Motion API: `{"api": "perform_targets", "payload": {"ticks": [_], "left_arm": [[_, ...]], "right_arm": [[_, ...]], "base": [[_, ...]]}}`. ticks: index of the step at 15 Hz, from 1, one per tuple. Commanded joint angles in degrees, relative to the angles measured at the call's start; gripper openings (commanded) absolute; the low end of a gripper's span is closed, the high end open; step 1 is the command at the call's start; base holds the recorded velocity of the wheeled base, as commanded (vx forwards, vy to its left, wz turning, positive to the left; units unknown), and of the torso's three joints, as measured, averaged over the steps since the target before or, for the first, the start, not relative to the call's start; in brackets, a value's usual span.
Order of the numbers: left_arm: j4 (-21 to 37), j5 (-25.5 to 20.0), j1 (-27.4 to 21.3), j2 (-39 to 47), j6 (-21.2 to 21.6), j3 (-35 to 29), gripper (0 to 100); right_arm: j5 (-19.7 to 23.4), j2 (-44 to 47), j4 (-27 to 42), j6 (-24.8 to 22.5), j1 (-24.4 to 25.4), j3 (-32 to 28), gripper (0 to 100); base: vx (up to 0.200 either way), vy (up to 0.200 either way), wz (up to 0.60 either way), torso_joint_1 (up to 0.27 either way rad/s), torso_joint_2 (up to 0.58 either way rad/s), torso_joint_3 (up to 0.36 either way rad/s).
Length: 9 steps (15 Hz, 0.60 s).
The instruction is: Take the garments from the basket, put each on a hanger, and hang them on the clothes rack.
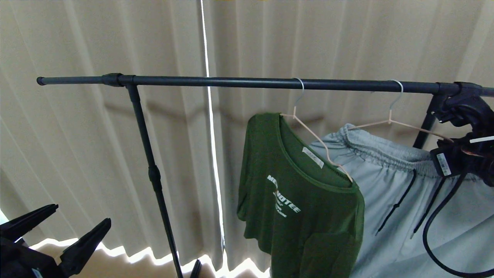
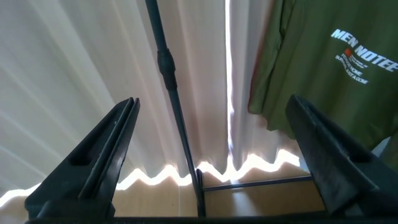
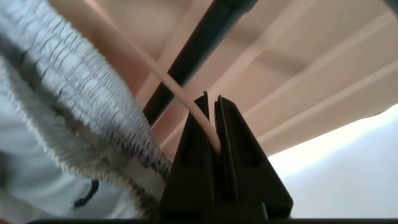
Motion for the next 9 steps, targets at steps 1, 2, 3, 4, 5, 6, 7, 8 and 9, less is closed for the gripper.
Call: {"api": "perform_targets", "payload": {"ticks": [1,2,3,4,5,6,7,8,9], "left_arm": [[0.0,0.1,0.0,-1.2,0.0,0.3,100],[0.0,0.1,0.1,-3.4,0.1,-0.2,100],[0.0,0.1,0.1,-4.6,0.1,-0.6,100],[0.4,0.1,0.1,-5.8,0.8,-0.6,100],[0.4,0.1,0.1,-5.8,1.1,-0.4,100],[0.5,0.4,0.2,-5.8,1.5,0.0,100],[0.5,0.4,0.2,-5.8,1.5,0.0,100],[0.5,0.4,0.2,-5.8,1.5,0.0,100],[0.5,0.5,0.3,-5.9,1.4,-0.1,100]], "right_arm": [[0.1,-3.0,0.1,0.0,1.0,1.8,0],[0.5,-4.5,0.0,0.0,1.6,3.5,100],[0.7,-5.0,0.0,0.3,1.8,3.7,100],[1.6,-5.1,0.0,2.6,1.8,3.7,100],[2.5,-5.1,0.0,4.1,1.8,3.7,100],[5.3,-5.0,0.0,7.0,1.8,3.8,100],[8.8,-5.0,0.0,10.3,1.8,3.9,100],[9.4,-5.0,0.0,10.9,1.8,3.9,100],[12.9,-5.6,-1.5,15.1,1.9,4.0,100]], "base": [[0.000,0.000,0.00,0.000,0.00,0.000],[0.000,0.000,0.00,0.000,0.00,0.000],[0.000,0.000,0.00,0.000,0.00,0.000],[0.000,0.000,0.00,0.000,0.00,0.000],[0.000,0.000,0.00,0.000,0.00,0.000],[0.000,0.000,0.00,0.000,0.00,0.000],[0.000,0.000,0.00,0.000,0.00,0.000],[0.000,0.000,0.00,0.000,0.00,0.000],[0.000,0.000,0.00,0.000,0.00,0.000]]}}
